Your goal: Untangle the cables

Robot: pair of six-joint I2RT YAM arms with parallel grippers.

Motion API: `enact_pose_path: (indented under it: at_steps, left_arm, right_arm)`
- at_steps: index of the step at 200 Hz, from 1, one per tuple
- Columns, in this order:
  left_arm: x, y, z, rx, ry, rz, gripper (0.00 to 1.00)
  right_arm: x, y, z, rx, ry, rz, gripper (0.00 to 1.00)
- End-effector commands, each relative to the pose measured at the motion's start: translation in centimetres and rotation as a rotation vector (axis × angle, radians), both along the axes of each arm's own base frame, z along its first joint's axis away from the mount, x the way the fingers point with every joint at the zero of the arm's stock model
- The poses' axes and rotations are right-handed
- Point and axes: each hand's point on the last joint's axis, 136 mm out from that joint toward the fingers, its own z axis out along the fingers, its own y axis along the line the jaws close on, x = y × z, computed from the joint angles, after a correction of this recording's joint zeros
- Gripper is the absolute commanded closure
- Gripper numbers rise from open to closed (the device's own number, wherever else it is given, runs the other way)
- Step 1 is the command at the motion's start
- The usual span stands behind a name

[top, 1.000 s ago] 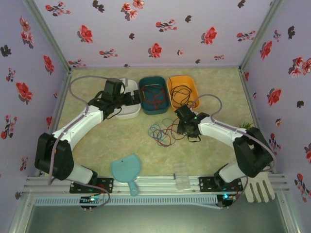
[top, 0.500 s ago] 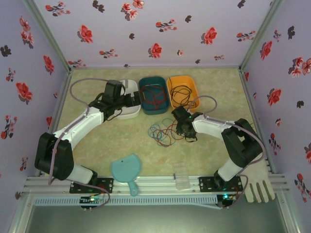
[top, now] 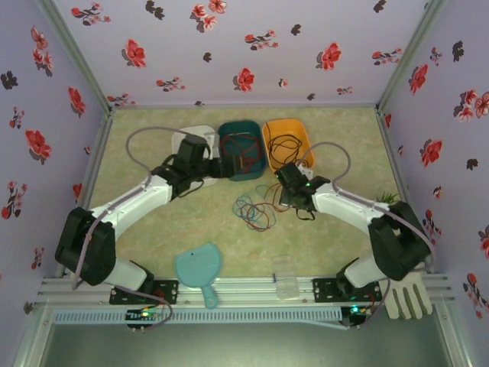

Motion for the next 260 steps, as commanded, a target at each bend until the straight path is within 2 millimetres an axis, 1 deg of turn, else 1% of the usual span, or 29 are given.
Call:
enact_pose_path:
  at_steps: [1,29,51,85,105,123,143,165,184,187,196,225,242,260]
  left_arm:
    - [-1.2,-1.7,-1.6,0.072,-0.054,-0.064,0.0]
    - [-2.8,-2.9,-3.6,0.148,-0.066,-0.109,0.0]
    - [-3.6,-3.6,-4.5,0.137,-0.072,-0.124,0.0]
    - [-4.1,-4.9,-4.9,0.103,-0.112,-0.154,0.03]
    - [-4.2,-5.4,-5.1,0.103,-0.126,-0.167,0.03]
    - [-4.1,-5.3,-5.4,0.097,-0.126,-0.158,0.01]
    - [-4.0,-5.0,-5.4,0.08,-0.133,-0.13,0.0]
    - [-3.9,-4.2,-5.2,0.077,-0.147,-0.091,0.0]
    - [-3.7,-3.0,-4.8,0.088,-0.167,-0.039,0.0]
    - [-3.7,-2.7,-4.7,0.091,-0.172,-0.026,0.0]
    - [-3.6,-1.8,-4.6,0.102,-0.177,0.014,0.0]
    - [-3.5,0.7,-3.8,0.12,-0.212,0.115,0.0]
    - [-3.7,1.9,-3.3,0.129,-0.224,0.159,0.0]
    - [-4.0,2.7,-2.9,0.13,-0.239,0.181,0.0]
  right_arm:
    - [-0.2,-2.5,2.4,-0.116,-0.081,0.028,1.0]
    - [-0.3,-2.8,6.1,-0.104,-0.191,0.064,1.0]
    - [-0.3,-2.5,9.5,-0.068,-0.285,0.106,1.0]
    - [-0.1,-1.1,15.3,0.028,-0.42,0.185,1.0]
    - [0.1,-0.5,18.2,0.061,-0.477,0.212,1.0]
    - [0.4,0.0,20.3,0.083,-0.522,0.228,1.0]
    - [1.2,0.4,22.2,0.081,-0.572,0.238,1.0]
    - [2.6,1.3,23.6,0.063,-0.603,0.255,1.0]
    - [4.1,2.8,24.8,0.064,-0.626,0.286,1.0]
    - [4.2,3.5,24.9,0.083,-0.623,0.309,1.0]
    - [5.0,4.4,25.3,0.09,-0.63,0.327,1.0]
    - [7.8,7.5,25.3,0.1,-0.62,0.375,1.0]
    - [9.4,9.4,24.8,0.119,-0.605,0.406,1.0]
    - [11.0,11.2,24.1,0.131,-0.586,0.426,1.0]
